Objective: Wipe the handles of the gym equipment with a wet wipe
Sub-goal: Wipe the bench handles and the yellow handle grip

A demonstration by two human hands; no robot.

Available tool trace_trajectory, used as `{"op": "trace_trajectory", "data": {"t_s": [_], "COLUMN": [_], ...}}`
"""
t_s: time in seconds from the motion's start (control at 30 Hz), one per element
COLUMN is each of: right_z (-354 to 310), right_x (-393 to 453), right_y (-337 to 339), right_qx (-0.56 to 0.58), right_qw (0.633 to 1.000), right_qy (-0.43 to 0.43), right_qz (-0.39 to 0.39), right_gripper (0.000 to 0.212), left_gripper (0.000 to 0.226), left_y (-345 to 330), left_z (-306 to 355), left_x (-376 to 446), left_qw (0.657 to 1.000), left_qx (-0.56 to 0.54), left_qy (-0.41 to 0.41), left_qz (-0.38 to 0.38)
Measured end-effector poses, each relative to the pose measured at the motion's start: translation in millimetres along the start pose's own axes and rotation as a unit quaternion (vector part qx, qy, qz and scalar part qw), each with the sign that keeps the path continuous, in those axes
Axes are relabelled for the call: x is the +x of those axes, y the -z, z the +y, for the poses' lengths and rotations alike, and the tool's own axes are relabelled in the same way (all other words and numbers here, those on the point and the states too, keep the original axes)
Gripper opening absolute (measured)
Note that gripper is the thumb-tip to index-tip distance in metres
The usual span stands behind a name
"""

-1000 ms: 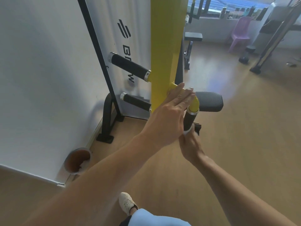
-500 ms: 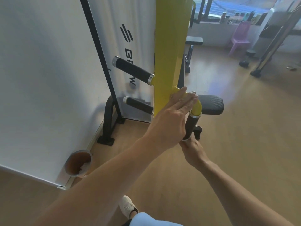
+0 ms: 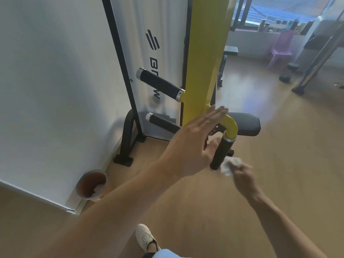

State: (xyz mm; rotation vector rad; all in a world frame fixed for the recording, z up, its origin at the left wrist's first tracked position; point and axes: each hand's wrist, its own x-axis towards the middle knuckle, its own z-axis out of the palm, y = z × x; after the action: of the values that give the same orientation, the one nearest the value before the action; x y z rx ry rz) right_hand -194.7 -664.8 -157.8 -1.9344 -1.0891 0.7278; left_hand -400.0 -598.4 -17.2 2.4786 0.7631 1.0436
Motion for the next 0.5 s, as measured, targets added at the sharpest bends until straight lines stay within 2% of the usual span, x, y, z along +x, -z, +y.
{"op": "trace_trajectory", "data": {"t_s": [0.07, 0.13, 0.2, 0.3, 0.4, 0.43, 0.5], "right_z": [-40, -94, -147, -211, -257, -273, -308], "right_x": [5, 5, -7, -32, -44, -40, -22], "right_y": [31, 57, 65, 47, 15, 5, -17], "right_qx": [0.005, 0.004, 0.017, 0.021, -0.080, -0.106, -0.197], "right_qw": [0.987, 0.968, 0.958, 0.927, 0.863, 0.850, 0.845], "right_qy": [0.014, 0.066, 0.151, 0.312, 0.482, 0.503, 0.485], "right_qz": [0.161, 0.244, 0.241, 0.207, 0.132, 0.114, 0.106], "right_gripper": [0.035, 0.042, 0.033, 0.005, 0.021, 0.027, 0.034], "left_gripper": [0.053, 0.045, 0.049, 0.050, 0.048, 0.047, 0.045], "left_y": [17, 26, 32, 45, 66, 72, 83], "left_z": [-5, -14, -18, -21, -41, -51, -67], "left_x": [-1, 4, 17, 31, 34, 34, 34], "left_qw": [0.995, 0.973, 0.956, 0.928, 0.880, 0.869, 0.861], "left_qx": [0.019, 0.033, 0.015, -0.050, -0.105, -0.114, -0.122], "left_qy": [-0.027, -0.038, -0.001, 0.119, 0.272, 0.313, 0.359], "left_qz": [0.098, 0.224, 0.293, 0.350, 0.375, 0.367, 0.338]}}
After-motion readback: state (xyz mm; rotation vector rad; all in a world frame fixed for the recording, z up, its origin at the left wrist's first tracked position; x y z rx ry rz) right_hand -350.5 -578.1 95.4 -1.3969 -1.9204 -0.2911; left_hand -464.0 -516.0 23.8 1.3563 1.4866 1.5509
